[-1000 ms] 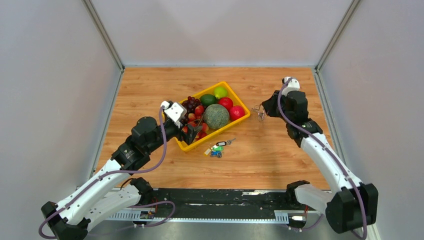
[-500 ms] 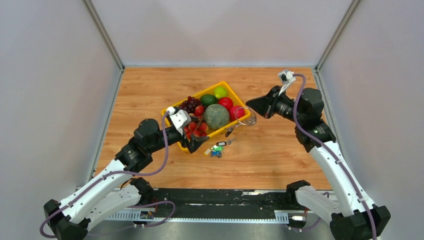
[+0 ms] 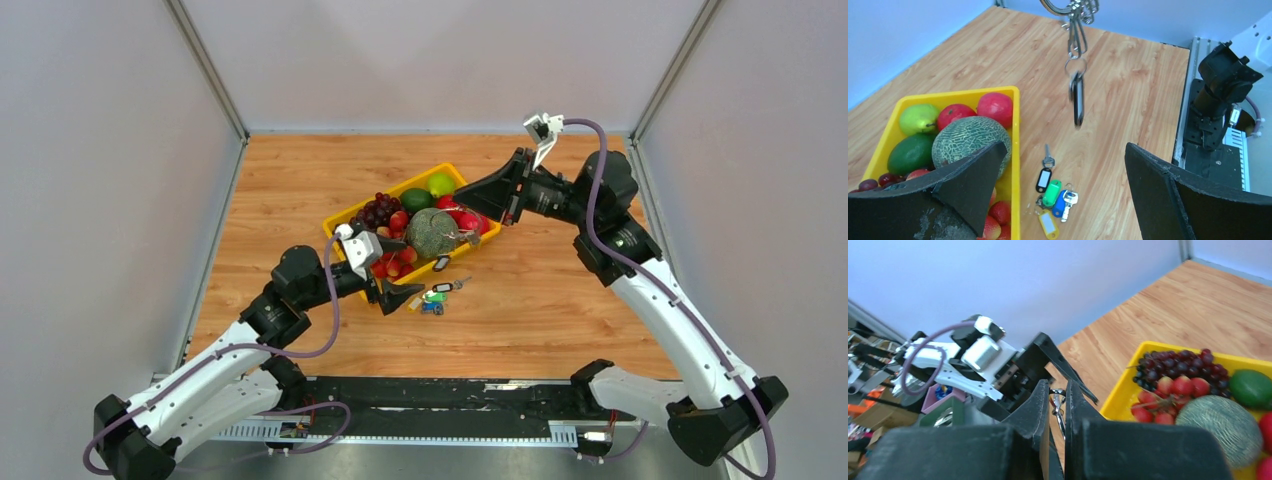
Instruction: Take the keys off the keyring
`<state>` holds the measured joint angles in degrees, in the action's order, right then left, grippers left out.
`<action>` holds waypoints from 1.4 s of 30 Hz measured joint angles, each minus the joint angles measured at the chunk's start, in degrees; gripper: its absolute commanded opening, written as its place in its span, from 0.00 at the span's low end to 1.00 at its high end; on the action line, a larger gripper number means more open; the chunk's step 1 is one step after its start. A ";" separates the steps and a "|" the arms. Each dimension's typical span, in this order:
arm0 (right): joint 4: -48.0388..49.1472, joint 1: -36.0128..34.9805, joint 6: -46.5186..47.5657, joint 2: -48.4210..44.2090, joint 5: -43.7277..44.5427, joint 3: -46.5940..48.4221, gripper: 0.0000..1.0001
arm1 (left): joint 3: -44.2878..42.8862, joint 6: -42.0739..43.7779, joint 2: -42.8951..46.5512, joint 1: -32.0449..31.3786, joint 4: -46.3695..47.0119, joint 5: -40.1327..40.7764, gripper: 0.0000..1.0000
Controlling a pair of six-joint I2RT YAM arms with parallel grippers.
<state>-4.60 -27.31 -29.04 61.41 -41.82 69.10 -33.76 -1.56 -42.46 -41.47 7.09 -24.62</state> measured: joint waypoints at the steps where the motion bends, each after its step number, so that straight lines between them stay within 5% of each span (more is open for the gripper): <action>1: 0.09 -1.05 -0.31 0.66 -0.07 0.90 0.00 | 0.44 0.22 0.07 0.00 0.42 -0.55 1.00; 10: 2.86 -12.15 -1.33 6.67 0.85 9.25 0.00 | 1.53 2.40 1.49 0.00 3.37 -2.21 0.98; 30: 4.26 -19.41 -1.27 9.64 5.27 11.69 0.00 | 1.79 6.01 5.31 0.00 4.28 -1.88 0.01; 37: 2.95 -19.43 1.03 7.13 9.31 10.25 0.01 | 1.79 6.45 5.38 0.00 4.07 -1.40 0.00; 40: 1.25 -19.45 3.06 2.73 12.35 6.36 0.13 | 1.79 6.45 5.27 0.00 3.96 -0.85 0.00; 42: 0.50 -19.45 4.37 -1.18 14.21 2.38 0.32 | 1.79 6.47 5.14 0.00 3.85 -0.63 0.00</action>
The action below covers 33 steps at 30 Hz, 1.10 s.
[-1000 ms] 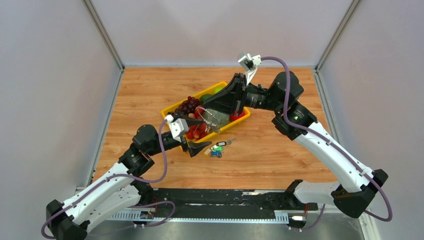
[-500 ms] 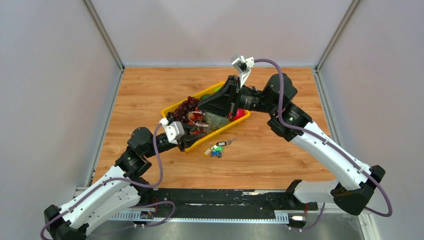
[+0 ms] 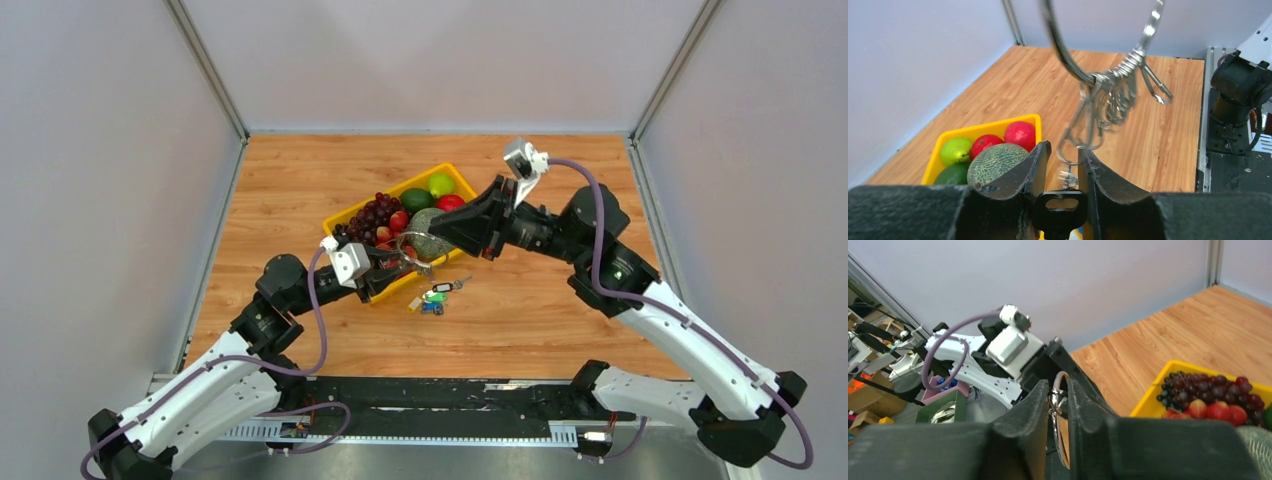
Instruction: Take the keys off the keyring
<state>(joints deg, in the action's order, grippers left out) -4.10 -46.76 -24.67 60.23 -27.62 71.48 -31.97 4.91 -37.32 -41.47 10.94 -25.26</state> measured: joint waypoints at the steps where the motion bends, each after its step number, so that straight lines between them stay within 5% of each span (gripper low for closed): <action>1: -0.02 0.00 0.44 -1.57 0.61 -1.79 0.45 | 0.00 0.00 -0.09 0.00 -0.07 0.04 0.00; 3: -0.24 0.00 2.21 -5.62 1.64 -6.93 0.67 | 0.00 0.00 -0.44 0.00 -0.42 0.07 0.00; 6: -1.36 0.00 4.07 -9.22 2.12 -12.31 0.77 | 0.00 0.28 -1.42 0.00 -1.49 -0.48 0.00; 14: -4.92 0.00 9.94 -10.45 0.79 -17.22 0.65 | -3.56 1.49 -7.17 -0.74 -7.50 -3.21 0.00; 20: -5.14 -0.11 14.08 -7.30 -1.68 -18.32 0.61 | -13.73 8.39 -13.38 -7.98 -19.45 1.20 0.00; 27: -6.36 -0.48 17.66 -7.54 0.92 -22.01 0.60 | -26.86 20.37 -23.12 -18.58 -38.42 18.99 0.00; 33: -4.22 -0.48 19.26 -14.03 2.34 -28.00 0.62 | -34.71 27.71 -27.04 -19.58 -51.69 32.68 0.00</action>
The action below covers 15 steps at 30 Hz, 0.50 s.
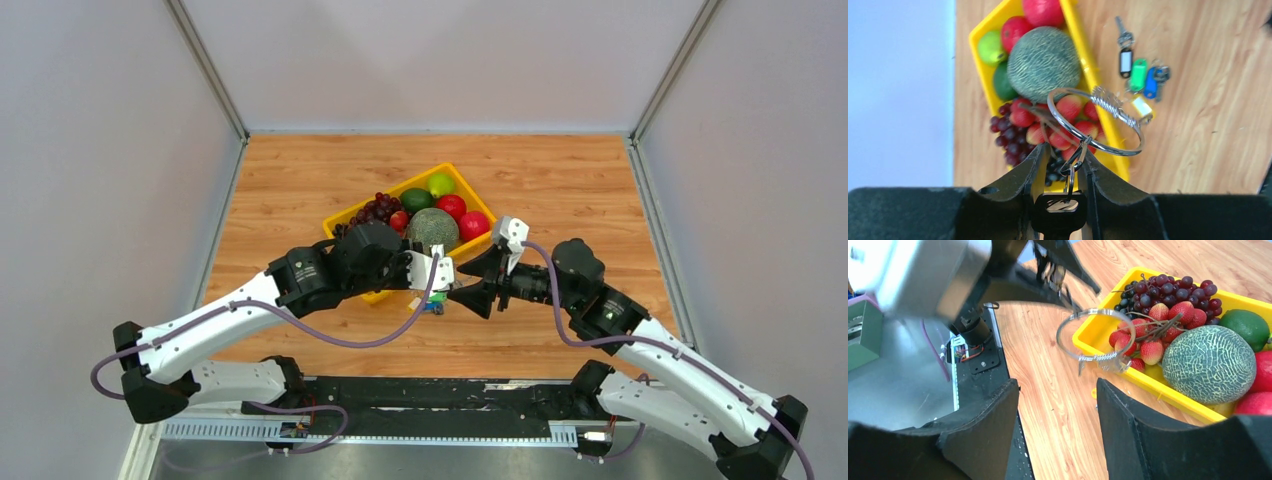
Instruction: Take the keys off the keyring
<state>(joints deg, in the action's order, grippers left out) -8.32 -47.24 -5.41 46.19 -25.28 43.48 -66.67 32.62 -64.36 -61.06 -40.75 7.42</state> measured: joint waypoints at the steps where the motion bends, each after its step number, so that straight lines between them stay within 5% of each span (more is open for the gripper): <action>1: 0.79 0.00 0.09 -1.29 0.13 -1.18 0.62 | -1.25 1.29 -0.02 -0.15 -1.46 1.95 0.00; 15: 21.57 -0.24 -2.25 -5.27 0.37 -15.06 0.71 | 1.22 34.07 7.15 -5.62 -0.26 19.76 0.00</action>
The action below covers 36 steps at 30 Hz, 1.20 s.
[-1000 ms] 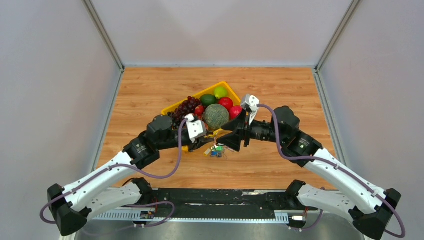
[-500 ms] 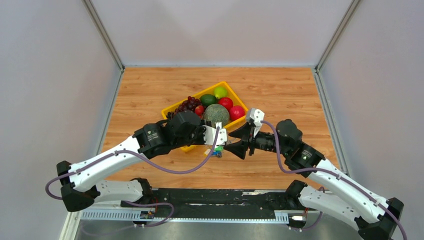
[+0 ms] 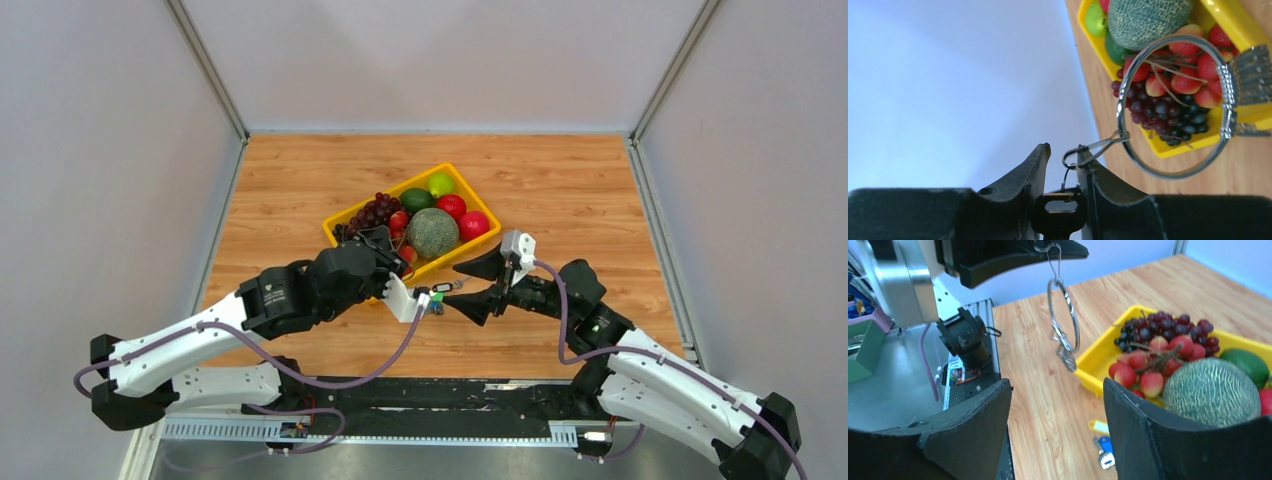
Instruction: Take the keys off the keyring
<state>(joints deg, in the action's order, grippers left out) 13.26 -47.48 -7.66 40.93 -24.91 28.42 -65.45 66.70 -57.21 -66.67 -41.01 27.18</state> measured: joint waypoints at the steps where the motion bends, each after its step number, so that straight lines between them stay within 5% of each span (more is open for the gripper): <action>1: 1.90 -0.09 0.00 0.68 -0.52 -0.02 0.71 | 1.31 3.56 1.51 -0.17 1.31 0.02 0.00; 12: 13.31 -1.46 6.64 11.10 -8.09 4.55 0.61 | 11.63 30.64 10.23 -0.44 17.75 -6.64 0.00; 26: 17.20 -6.80 9.27 17.57 -6.08 9.64 0.58 | 12.74 37.40 10.78 -0.48 27.08 -13.88 0.00; 28: 17.77 -6.84 9.29 17.57 -5.51 9.64 0.50 | 12.87 37.38 11.15 -0.50 27.28 -14.97 0.00; 33: 17.79 -6.84 9.33 17.79 -4.24 9.88 0.04 | 12.90 37.29 11.21 -1.11 28.33 -16.39 0.00; 36: 16.41 -6.84 9.03 18.60 -3.69 11.63 0.00 | 12.94 36.63 11.21 -1.42 28.89 -16.83 0.00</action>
<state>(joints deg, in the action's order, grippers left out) 29.67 -54.33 1.37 59.53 -28.60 40.05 -52.51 103.33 -46.00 -68.10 -12.12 10.35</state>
